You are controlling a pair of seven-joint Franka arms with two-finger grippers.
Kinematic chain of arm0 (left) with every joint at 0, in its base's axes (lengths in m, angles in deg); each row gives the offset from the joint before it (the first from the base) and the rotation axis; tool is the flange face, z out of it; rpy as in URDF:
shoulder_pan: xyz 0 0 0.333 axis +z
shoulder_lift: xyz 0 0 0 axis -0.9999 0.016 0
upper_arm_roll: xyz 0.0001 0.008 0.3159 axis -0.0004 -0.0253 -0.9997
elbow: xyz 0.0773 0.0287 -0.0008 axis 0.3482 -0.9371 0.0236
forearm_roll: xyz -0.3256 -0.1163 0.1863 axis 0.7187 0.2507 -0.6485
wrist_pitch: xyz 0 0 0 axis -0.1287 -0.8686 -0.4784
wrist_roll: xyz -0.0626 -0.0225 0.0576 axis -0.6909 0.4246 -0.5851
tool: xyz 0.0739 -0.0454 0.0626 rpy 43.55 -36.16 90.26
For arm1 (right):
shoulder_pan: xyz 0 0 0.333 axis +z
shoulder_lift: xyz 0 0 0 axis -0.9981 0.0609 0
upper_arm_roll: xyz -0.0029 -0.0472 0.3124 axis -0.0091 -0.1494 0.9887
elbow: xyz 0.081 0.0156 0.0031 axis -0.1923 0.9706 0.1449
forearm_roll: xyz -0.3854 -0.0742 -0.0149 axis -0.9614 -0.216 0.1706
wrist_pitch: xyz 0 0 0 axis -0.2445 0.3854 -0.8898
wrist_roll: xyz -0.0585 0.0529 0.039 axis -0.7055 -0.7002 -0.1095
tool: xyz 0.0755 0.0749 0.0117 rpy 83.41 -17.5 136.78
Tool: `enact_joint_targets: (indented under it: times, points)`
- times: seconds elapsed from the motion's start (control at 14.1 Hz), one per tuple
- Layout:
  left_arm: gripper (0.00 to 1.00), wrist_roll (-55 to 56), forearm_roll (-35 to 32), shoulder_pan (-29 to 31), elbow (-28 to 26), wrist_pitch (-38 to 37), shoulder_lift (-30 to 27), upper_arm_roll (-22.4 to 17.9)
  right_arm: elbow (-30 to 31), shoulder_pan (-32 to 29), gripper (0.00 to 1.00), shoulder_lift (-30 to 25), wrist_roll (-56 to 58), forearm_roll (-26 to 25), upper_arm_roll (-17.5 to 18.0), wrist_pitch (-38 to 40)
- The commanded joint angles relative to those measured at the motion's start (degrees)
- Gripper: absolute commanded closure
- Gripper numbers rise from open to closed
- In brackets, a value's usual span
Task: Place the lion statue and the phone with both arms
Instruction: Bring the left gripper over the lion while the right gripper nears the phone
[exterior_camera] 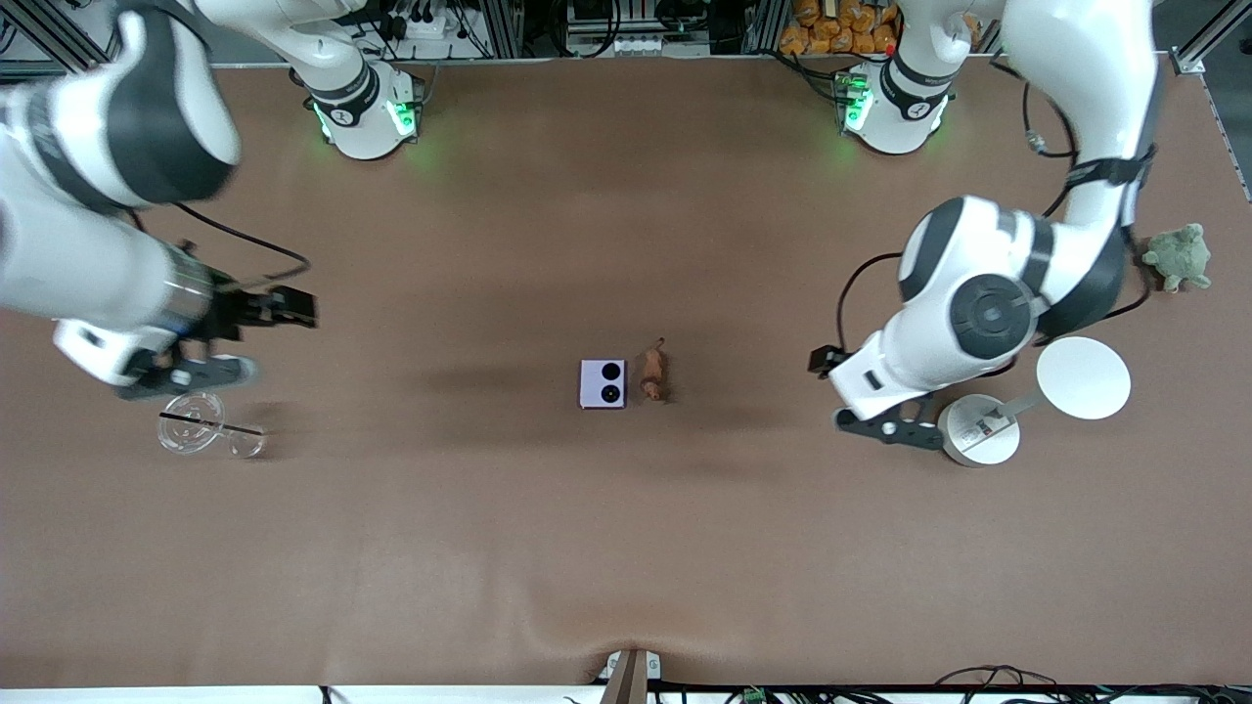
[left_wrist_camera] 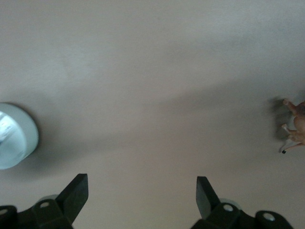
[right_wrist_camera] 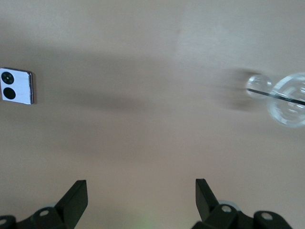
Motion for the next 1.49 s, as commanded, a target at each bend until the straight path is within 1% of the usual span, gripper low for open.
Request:
enact_joint_targets:
  times: [0.0, 0.28, 0.36, 0.71, 0.78, 0.92, 1.07, 1.28, 1.42]
  points:
    - [0.0, 4.78, 0.24, -2.73, 1.5, 0.67, 1.65, -0.26, -0.88, 0.35, 0.0, 3.15, -0.32, 3.89, -0.55, -4.61]
    - [0.0, 8.92, 0.33, -5.1, 1.59, 3.65, 3.76, -0.26, -0.79, 0.44, 0.0, 6.84, -1.81, 9.43, -0.47, -12.53]
    - [0.0, 10.58, 0.24, -6.24, 1.5, 5.05, 4.64, -0.35, -0.88, 0.35, 0.0, 7.54, -2.34, 9.97, -0.47, -14.12]
    - [0.0, 20.25, -0.91, -10.02, 1.5, 11.47, 8.77, -0.27, -0.7, -0.26, 0.0, 8.08, -3.05, 10.06, -0.56, -14.05]
    - [0.0, 23.4, -0.73, -11.42, 1.59, 12.96, 9.56, -0.26, -0.27, -0.52, 0.0, 7.64, -3.05, 10.06, -0.64, -13.44]
    - [0.0, 29.29, -0.38, -13.62, 1.68, 15.78, 10.97, -0.26, -0.61, -1.4, 0.0, 6.77, -3.13, 10.06, -0.91, -8.18]
    - [0.0, 33.69, -0.47, -16.26, 3.6, 18.15, 12.99, -0.26, -0.35, -3.5, 0.0, 5.27, -2.96, 9.89, -0.91, -5.97]
    - [0.0, 38.1, -0.55, -19.25, 7.03, 21.23, 16.42, -0.61, -0.44, -6.49, 0.0, 4.48, -2.17, 9.45, -0.91, -0.26]
    - [0.0, 38.72, -0.73, -20.22, 7.3, 24.21, 17.65, -0.7, -0.09, -7.64, 0.0, 4.56, -1.91, 9.53, -0.91, 2.03]
